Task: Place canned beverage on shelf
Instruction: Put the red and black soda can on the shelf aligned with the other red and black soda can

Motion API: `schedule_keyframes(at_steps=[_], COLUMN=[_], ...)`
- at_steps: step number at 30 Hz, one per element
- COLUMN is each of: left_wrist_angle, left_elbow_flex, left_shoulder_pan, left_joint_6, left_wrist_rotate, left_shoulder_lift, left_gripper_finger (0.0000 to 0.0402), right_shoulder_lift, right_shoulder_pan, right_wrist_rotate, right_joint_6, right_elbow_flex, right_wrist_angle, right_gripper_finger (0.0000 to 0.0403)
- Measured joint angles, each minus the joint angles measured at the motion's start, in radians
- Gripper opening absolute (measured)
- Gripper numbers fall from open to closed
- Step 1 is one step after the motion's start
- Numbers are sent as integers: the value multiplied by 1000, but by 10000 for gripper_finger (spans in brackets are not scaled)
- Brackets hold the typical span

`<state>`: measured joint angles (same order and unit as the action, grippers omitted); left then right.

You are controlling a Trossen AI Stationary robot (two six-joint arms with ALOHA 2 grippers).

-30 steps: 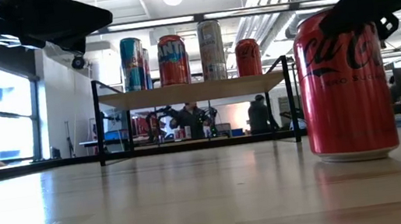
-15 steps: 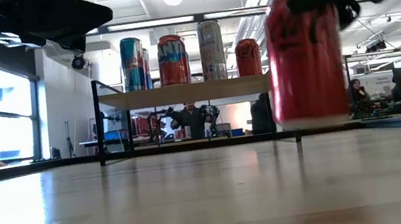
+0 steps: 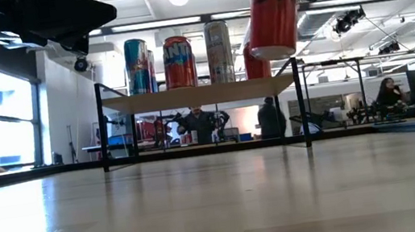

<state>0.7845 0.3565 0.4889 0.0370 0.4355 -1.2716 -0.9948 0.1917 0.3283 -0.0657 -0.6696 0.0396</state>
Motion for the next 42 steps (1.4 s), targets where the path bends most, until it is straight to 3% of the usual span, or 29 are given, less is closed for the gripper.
schedule_keyframes(at_steps=[6, 12, 17, 24, 36, 42], left_wrist_angle=[0, 0, -1, -1, 28, 27], left_elbow_flex=[0, 0, 0, 0, 0, 0], left_shoulder_pan=[0, 0, 0, 0, -18, -24], left_joint_6=[-2, -1, 0, -16, -15, -18], left_wrist_rotate=[0, 0, 0, 0, -4, -24], left_shoulder_lift=[0, 0, 0, 0, 0, 0], left_gripper_finger=[0, 0, 0, 0, 0, 0], right_shoulder_lift=[24, -82, -203, -320, -335, -335], right_shoulder_pan=[-300, -535, -678, -800, -876, -870], right_wrist_rotate=[-248, -492, -647, -718, -770, -714], right_joint_6=[118, 271, 365, 426, 441, 406], right_elbow_flex=[-157, -368, -453, -464, -465, -464], right_wrist_angle=[-206, -384, -461, -439, -429, -418], right_gripper_finger=[285, 285, 285, 285, 285, 338])
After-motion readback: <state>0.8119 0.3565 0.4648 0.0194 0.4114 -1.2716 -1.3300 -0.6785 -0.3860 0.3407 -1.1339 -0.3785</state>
